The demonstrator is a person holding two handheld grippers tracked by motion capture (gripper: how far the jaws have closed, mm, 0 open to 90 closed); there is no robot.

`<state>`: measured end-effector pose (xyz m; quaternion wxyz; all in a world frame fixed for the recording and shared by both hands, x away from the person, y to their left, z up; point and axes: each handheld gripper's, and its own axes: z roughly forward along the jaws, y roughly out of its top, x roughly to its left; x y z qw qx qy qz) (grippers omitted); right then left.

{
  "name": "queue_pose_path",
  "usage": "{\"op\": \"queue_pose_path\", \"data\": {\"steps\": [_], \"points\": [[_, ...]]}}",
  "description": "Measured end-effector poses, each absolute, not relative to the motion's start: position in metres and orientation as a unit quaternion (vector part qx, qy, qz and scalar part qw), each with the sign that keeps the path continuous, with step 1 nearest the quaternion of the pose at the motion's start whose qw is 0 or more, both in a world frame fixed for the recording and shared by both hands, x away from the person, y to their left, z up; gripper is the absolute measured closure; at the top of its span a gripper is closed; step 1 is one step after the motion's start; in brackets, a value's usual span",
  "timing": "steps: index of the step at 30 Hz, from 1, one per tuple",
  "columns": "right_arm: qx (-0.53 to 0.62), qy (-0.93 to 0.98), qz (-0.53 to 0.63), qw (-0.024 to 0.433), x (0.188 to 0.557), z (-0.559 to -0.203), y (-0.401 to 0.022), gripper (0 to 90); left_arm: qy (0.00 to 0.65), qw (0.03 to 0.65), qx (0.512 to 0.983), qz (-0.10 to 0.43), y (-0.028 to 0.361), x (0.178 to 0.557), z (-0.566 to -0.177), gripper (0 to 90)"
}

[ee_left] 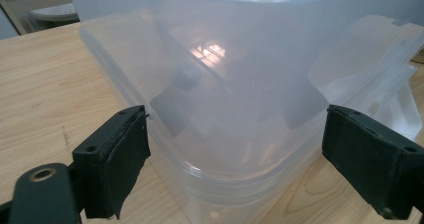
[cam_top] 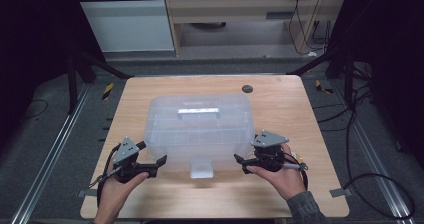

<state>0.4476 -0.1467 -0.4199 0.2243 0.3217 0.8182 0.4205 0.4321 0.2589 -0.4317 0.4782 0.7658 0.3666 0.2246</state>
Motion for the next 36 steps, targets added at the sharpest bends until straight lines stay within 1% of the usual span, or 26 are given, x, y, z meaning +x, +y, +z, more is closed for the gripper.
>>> {"op": "queue_pose_path", "data": {"steps": [7, 12, 13, 19, 21, 24, 27, 29, 30, 32, 36], "points": [[0.321, 0.821, 0.416, 0.222, 0.454, -0.419, -0.137, 11.2, 0.370, 0.480, 0.764, 0.223, 0.267, 0.436, -0.432, 11.0], [0.320, 0.824, 0.411, 0.224, 0.453, -0.418, -0.136, 12.1, 0.372, 0.479, 0.763, 0.223, 0.267, 0.437, -0.433, 8.8], [0.319, 0.824, 0.410, 0.225, 0.452, -0.418, -0.135, 13.7, 0.373, 0.479, 0.763, 0.223, 0.268, 0.439, -0.433, 8.4], [0.314, 0.827, 0.408, 0.223, 0.452, -0.416, -0.136, 16.5, 0.377, 0.484, 0.757, 0.225, 0.268, 0.438, -0.432, 8.0], [0.314, 0.824, 0.417, 0.218, 0.453, -0.410, -0.139, 16.7, 0.377, 0.484, 0.756, 0.230, 0.268, 0.435, -0.432, 10.0], [0.305, 0.834, 0.405, 0.218, 0.451, -0.398, -0.140, 10.9, 0.374, 0.473, 0.763, 0.231, 0.271, 0.430, -0.435, 5.9], [0.297, 0.845, 0.387, 0.217, 0.448, -0.388, -0.140, 10.1, 0.380, 0.465, 0.768, 0.224, 0.276, 0.427, -0.441, 4.1], [0.293, 0.853, 0.376, 0.213, 0.445, -0.379, -0.141, 8.8, 0.384, 0.463, 0.770, 0.211, 0.280, 0.428, -0.445, 3.3], [0.285, 0.859, 0.369, 0.211, 0.443, -0.371, -0.141, 8.3, 0.384, 0.453, 0.779, 0.203, 0.281, 0.428, -0.448, 2.9], [0.282, 0.864, 0.362, 0.210, 0.442, -0.364, -0.141, 7.6, 0.381, 0.440, 0.788, 0.202, 0.282, 0.429, -0.451, 2.8], [0.281, 0.865, 0.361, 0.205, 0.445, -0.348, -0.146, 7.6, 0.379, 0.440, 0.790, 0.195, 0.284, 0.429, -0.453, 2.7]]}}
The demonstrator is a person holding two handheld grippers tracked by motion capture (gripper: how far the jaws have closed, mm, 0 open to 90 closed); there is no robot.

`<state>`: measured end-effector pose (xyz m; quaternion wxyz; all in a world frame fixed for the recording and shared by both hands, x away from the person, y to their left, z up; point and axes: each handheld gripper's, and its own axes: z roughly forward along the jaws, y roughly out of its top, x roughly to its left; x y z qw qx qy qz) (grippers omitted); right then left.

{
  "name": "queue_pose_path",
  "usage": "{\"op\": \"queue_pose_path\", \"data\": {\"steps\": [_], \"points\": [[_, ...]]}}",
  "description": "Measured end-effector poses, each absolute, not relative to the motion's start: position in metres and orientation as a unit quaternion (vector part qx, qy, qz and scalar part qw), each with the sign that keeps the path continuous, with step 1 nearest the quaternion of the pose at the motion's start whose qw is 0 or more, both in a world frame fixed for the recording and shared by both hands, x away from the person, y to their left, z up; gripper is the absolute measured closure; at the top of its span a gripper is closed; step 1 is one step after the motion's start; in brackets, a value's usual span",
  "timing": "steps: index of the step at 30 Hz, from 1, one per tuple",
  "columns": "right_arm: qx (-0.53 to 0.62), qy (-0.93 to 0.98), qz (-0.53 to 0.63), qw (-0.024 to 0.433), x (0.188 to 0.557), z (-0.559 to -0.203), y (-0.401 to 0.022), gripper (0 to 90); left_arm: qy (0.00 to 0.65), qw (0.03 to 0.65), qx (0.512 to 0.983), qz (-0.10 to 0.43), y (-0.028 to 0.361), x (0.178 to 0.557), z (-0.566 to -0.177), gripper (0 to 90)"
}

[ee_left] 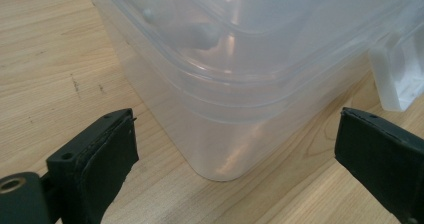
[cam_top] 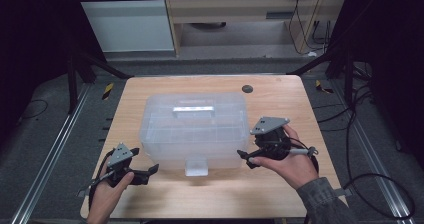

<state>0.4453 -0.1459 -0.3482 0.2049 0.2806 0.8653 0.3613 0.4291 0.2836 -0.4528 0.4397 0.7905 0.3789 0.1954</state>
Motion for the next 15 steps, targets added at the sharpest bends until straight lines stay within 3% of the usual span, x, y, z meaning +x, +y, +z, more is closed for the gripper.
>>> {"op": "queue_pose_path", "data": {"steps": [15], "points": [[0.260, 0.876, 0.335, 0.231, 0.486, -0.296, -0.132, 20.0, 0.375, 0.400, 0.813, 0.195, 0.302, 0.415, -0.459, 2.1]]}}
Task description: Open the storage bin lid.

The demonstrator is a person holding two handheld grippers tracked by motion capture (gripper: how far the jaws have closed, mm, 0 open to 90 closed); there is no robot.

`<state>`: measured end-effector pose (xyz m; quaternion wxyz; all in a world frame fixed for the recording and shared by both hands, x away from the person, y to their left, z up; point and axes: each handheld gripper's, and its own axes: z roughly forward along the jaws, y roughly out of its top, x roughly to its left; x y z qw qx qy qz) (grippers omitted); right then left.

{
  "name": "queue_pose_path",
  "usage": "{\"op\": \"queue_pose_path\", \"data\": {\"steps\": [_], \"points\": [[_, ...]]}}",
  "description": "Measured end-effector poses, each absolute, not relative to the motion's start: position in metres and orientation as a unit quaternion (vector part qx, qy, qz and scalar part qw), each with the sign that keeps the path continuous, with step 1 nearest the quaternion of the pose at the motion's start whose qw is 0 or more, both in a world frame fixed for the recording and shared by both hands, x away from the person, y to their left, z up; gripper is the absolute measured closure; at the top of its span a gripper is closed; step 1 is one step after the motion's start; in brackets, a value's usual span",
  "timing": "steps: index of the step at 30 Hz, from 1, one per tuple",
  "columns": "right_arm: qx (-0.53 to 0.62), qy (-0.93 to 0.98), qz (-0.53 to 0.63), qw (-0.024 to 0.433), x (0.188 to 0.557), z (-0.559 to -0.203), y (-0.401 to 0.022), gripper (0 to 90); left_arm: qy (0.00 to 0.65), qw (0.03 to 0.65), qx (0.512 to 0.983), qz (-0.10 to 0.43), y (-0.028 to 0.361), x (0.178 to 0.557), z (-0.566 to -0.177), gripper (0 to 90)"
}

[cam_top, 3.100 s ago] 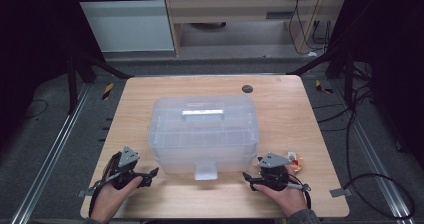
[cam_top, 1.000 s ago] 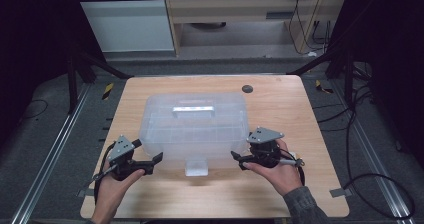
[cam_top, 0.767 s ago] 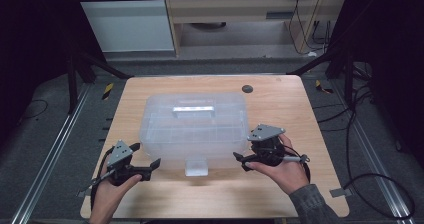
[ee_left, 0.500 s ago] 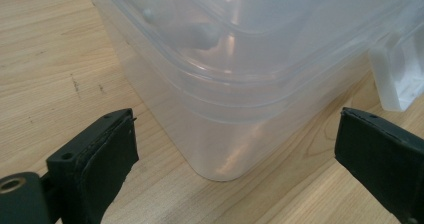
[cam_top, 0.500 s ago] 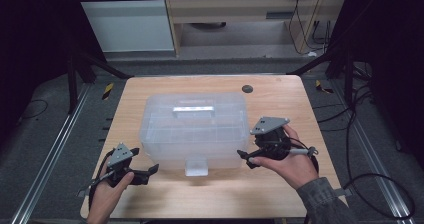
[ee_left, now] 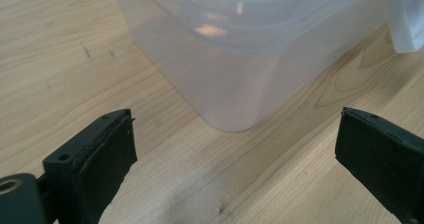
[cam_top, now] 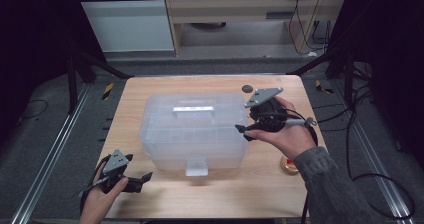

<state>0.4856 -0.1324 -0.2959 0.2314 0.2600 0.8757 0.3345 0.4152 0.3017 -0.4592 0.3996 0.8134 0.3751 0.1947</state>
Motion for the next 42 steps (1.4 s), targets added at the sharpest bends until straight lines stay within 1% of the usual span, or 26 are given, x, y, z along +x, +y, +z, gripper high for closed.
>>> {"op": "queue_pose_path", "data": {"steps": [6, 10, 16, 25, 30, 39, 42], "points": [[0.245, 0.884, 0.319, 0.237, 0.504, -0.289, -0.111, 24.0, 0.375, 0.397, 0.815, 0.193, 0.299, 0.416, -0.461, 2.2], [0.234, 0.889, 0.319, 0.229, 0.513, -0.287, -0.096, 25.6, 0.378, 0.400, 0.813, 0.190, 0.299, 0.417, -0.461, 2.4], [0.216, 0.897, 0.316, 0.221, 0.522, -0.286, -0.073, 26.7, 0.379, 0.398, 0.814, 0.186, 0.295, 0.417, -0.462, 2.3], [0.197, 0.907, 0.307, 0.211, 0.533, -0.290, -0.051, 29.1, 0.380, 0.397, 0.815, 0.186, 0.294, 0.418, -0.463, 2.5], [0.191, 0.910, 0.304, 0.207, 0.536, -0.294, -0.042, 32.0, 0.382, 0.397, 0.814, 0.184, 0.294, 0.418, -0.463, 2.5], [0.169, 0.920, 0.294, 0.198, 0.542, -0.303, -0.028, 49.5, 0.381, 0.395, 0.816, 0.182, 0.292, 0.419, -0.464, 2.6], [0.166, 0.921, 0.292, 0.197, 0.543, -0.304, -0.027, 53.2, 0.381, 0.396, 0.815, 0.184, 0.292, 0.419, -0.464, 2.8]]}}
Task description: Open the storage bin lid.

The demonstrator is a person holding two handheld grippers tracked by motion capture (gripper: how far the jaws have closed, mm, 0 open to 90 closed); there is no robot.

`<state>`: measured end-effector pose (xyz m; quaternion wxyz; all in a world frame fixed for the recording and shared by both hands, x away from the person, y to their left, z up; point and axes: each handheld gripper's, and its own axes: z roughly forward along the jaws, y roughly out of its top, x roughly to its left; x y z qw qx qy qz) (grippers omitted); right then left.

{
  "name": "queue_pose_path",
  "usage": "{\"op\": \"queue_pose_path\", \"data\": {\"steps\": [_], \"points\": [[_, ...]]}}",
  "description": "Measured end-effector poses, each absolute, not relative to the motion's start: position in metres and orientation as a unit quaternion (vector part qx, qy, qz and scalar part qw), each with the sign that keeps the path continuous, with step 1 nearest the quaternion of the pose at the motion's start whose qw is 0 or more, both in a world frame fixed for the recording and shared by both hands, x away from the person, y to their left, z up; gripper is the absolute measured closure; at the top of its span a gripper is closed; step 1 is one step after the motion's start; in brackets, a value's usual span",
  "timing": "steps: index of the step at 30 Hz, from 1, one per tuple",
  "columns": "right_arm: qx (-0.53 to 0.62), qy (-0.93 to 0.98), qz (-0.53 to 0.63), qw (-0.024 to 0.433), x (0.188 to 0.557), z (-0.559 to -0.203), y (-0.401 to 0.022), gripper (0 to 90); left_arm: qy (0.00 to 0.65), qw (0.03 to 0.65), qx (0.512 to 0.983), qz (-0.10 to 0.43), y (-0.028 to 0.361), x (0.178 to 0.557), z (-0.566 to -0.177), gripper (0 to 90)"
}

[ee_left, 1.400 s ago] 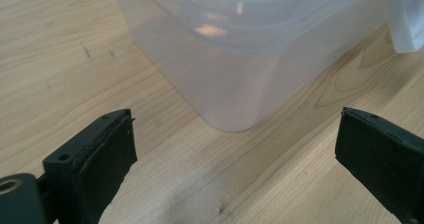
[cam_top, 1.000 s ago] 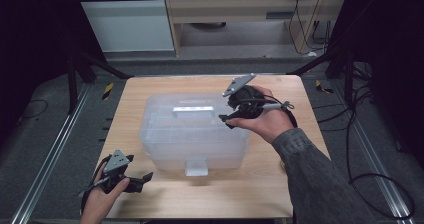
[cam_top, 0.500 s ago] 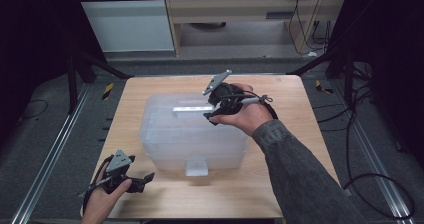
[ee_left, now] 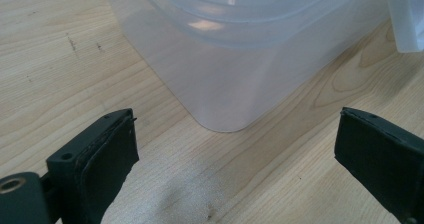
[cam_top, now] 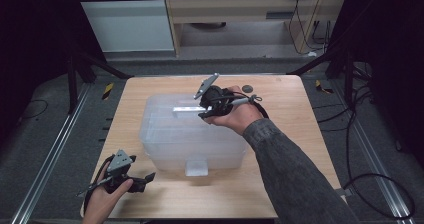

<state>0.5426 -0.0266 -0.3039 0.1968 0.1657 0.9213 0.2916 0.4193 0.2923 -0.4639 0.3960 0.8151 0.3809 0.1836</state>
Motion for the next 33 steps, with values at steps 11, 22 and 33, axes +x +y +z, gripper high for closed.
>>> {"op": "queue_pose_path", "data": {"steps": [11, 22, 33], "points": [[0.161, 0.924, 0.287, 0.197, 0.5399, -0.3086, -0.0279, 63.3, 0.381, 0.395, 0.816, 0.183, 0.2922, 0.4194, -0.4641, 3.1], [0.161, 0.919, 0.294, 0.208, 0.5388, -0.3083, -0.0312, 68.1, 0.382, 0.394, 0.816, 0.184, 0.2927, 0.4197, -0.4638, 3.3], [0.156, 0.919, 0.291, 0.216, 0.5365, -0.3080, -0.0301, 69.2, 0.380, 0.404, 0.811, 0.185, 0.2926, 0.4187, -0.4623, 3.7]]}}
